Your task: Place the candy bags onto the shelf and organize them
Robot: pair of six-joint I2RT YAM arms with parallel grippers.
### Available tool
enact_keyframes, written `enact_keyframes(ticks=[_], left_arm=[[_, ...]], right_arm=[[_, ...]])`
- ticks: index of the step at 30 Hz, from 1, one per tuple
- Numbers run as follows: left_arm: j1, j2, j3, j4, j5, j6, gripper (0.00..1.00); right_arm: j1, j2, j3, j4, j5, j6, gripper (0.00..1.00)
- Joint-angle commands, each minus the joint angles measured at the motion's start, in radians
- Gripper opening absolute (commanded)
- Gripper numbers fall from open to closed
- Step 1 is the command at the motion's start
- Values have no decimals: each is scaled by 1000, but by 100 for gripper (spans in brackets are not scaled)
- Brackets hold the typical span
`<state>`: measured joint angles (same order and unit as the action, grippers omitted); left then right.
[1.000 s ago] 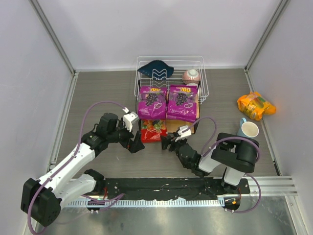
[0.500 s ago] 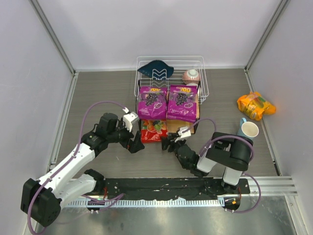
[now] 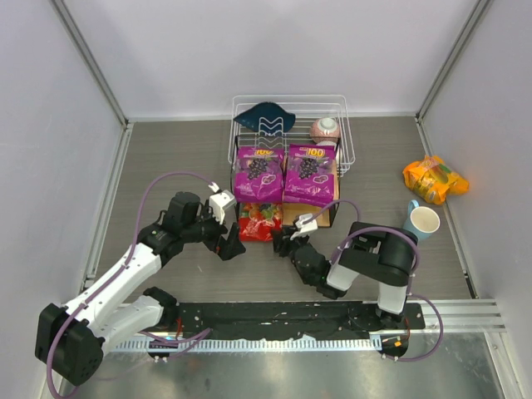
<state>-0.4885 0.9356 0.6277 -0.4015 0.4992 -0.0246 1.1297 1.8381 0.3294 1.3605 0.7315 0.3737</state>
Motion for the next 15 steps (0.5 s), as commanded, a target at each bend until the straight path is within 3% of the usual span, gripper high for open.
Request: enact_keyframes(ticks=[1,5,15], left_arm=[[7,-20,6,15,22,12,100],[7,-21,6,15,21,12,100],[8,-17,7,15,15,12,100]], right_arm=[[-18,35,22,308,16,-4,31],[-27,41,28,310,16,4,2],[-34,10,80,310,46,-27,1]])
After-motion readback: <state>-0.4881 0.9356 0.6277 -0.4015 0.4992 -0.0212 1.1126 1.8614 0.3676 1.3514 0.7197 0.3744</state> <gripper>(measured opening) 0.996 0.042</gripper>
